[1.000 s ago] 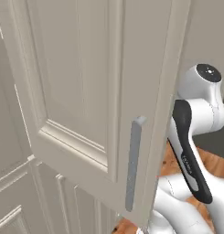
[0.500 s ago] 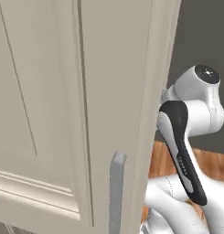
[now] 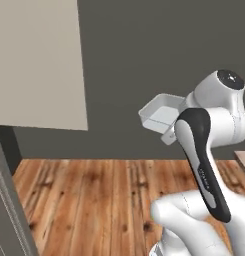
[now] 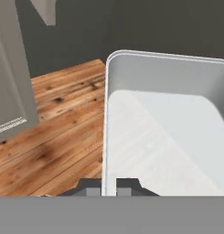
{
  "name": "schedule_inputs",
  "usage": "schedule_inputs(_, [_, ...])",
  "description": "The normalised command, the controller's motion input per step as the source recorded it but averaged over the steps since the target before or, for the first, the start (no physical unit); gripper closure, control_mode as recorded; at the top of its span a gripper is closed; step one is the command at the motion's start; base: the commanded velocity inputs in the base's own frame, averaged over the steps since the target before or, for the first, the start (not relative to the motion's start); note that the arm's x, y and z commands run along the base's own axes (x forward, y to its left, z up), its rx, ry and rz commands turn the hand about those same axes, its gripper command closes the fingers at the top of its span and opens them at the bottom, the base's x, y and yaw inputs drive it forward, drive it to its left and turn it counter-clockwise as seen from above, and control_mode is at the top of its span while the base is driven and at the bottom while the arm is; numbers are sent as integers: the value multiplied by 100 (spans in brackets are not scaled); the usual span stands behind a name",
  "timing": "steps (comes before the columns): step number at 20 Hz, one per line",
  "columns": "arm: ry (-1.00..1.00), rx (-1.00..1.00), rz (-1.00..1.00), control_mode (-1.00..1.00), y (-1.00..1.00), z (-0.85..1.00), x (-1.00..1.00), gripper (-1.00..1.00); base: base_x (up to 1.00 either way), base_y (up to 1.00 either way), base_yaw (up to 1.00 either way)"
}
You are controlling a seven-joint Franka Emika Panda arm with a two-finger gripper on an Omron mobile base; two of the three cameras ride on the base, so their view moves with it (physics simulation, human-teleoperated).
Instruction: Retrieve the tupperware and aluminum foil from the cabinet and place them on the dining counter near the plate with squash and lemon wedge to prepare for storing leftovers.
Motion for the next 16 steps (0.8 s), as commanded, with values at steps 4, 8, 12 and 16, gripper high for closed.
schedule_inputs(4, [0, 0, 0, 100, 0, 0, 0, 100, 48, -38, -60])
schedule_inputs(8, [0, 0, 0, 100, 0, 0, 0, 100, 97, 7, -44])
schedule_inputs(12, [0, 0, 0, 100, 0, 0, 0, 100, 100, 16, -34])
schedule_inputs(16, [0, 0, 0, 100, 0, 0, 0, 100, 100, 0, -33])
